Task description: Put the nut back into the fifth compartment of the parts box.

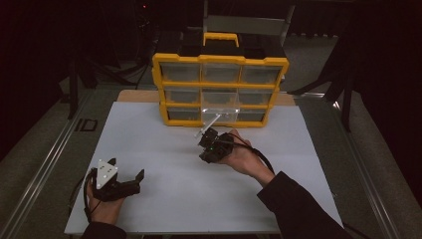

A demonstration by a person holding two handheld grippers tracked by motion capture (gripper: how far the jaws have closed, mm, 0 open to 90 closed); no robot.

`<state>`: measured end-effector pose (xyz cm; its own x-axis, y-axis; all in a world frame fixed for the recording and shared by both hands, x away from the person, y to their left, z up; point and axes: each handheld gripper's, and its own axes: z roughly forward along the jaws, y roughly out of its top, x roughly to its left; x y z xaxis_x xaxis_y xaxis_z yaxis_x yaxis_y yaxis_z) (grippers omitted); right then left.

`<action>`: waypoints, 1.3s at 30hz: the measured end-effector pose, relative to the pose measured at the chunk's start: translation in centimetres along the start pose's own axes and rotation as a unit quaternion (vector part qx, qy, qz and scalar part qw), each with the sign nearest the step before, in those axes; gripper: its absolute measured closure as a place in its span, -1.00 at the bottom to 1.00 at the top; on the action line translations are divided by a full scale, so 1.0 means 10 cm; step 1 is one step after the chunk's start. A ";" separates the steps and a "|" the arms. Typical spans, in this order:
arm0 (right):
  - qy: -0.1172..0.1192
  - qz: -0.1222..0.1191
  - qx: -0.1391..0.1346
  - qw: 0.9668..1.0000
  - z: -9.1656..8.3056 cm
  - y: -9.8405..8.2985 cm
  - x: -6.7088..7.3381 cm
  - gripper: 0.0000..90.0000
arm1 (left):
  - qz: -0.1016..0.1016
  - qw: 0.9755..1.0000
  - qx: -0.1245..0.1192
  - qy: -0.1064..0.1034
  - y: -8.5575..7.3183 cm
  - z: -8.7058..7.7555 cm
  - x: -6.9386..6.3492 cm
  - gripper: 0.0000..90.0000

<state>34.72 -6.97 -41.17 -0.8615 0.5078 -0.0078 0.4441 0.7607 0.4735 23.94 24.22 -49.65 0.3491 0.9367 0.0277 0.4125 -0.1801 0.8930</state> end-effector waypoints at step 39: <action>-0.034 0.031 -0.034 0.998 -0.65 0.29 -0.41 0.56 | 0.000 1.000 -0.001 0.000 0.00 0.00 0.00 -1.00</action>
<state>37.91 -9.47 -34.09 -0.8137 0.5802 -0.0354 0.4754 0.6992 0.5339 23.96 24.23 -49.65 0.3483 0.9370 0.0275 0.4115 -0.1792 0.8936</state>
